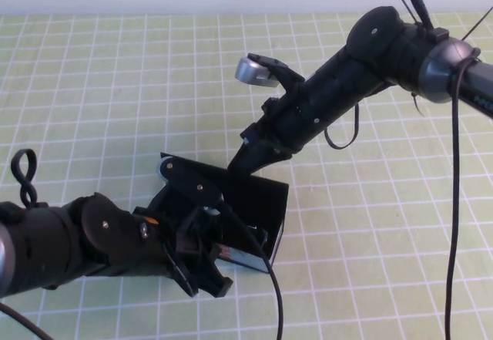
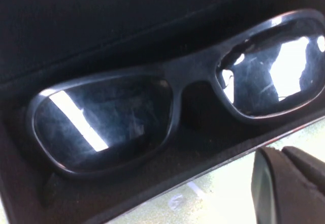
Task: Return glasses to glasses case
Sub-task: Close the glasses case
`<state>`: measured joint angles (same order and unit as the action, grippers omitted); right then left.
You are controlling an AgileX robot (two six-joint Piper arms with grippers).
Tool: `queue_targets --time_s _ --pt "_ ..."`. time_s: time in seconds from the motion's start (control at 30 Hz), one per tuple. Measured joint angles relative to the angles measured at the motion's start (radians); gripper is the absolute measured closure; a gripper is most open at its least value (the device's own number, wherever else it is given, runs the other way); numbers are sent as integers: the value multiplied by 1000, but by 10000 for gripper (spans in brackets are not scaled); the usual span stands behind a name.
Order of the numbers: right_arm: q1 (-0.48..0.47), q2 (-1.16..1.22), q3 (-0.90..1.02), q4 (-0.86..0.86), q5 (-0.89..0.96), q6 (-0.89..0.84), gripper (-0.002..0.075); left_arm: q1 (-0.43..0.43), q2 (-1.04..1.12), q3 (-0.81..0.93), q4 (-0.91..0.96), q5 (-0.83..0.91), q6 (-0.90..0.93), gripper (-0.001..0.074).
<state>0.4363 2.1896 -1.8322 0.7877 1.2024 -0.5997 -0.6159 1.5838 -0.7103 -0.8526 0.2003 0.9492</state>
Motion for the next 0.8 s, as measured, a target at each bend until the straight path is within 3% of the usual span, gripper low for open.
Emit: queue_targets --time_s 0.43,0.6,0.8 --pt "101 0 4 -71 4 35 743 0 0 -4 79 63 92 738" --pt "101 0 55 -96 4 39 743 0 0 -75 304 317 88 738" --pt "102 2 65 -169 4 73 743 0 -29 -247 573 651 -112 738"
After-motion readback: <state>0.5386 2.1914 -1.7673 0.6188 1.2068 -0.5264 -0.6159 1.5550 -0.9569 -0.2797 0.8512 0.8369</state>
